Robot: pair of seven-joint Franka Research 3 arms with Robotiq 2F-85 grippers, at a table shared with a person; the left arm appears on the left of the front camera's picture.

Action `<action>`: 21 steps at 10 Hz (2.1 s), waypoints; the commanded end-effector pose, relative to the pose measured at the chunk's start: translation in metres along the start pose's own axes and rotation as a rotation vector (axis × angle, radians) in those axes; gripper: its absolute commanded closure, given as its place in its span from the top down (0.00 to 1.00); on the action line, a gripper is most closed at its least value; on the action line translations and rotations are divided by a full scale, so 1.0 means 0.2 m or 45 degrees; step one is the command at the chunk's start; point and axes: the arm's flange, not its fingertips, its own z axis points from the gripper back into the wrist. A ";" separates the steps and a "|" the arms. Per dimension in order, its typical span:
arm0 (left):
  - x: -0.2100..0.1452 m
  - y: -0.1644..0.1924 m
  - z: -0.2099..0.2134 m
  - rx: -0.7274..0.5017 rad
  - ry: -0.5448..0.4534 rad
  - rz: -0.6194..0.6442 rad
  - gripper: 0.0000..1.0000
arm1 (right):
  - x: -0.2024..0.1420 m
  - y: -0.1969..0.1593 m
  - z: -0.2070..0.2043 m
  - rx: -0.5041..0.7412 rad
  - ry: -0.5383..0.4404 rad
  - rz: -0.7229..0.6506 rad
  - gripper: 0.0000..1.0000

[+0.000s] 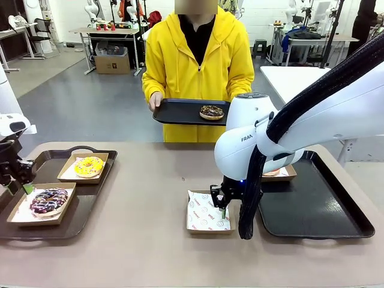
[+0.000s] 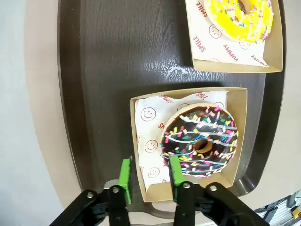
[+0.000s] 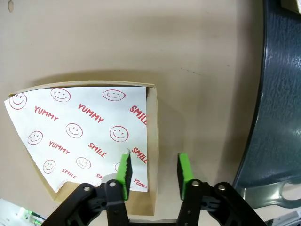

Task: Individually package the donuts and arrange them on the tray.
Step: Place the picked Paper togo box on the Handle tray while simultaneously picking up another Paper togo box from the table with the other hand.

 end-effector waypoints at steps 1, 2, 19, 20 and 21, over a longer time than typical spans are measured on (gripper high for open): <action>0.01 -0.01 0.00 0.023 0.016 0.016 1.00 | -0.01 0.02 -0.03 -0.071 -0.031 -0.065 0.00; 0.01 -0.01 0.00 0.021 0.020 0.016 1.00 | -0.01 0.02 -0.03 -0.087 -0.032 -0.073 0.05; 0.01 1.11 0.43 -1.509 -0.090 0.205 1.00 | 0.35 0.04 0.92 -0.018 -0.090 -0.096 0.00; -0.01 1.23 0.40 -1.562 -0.081 0.225 1.00 | 0.40 0.08 0.97 -0.014 -0.081 -0.053 0.00; -0.03 1.33 0.38 -1.580 -0.055 0.236 1.00 | 0.46 0.12 0.99 -0.036 -0.065 -0.029 0.00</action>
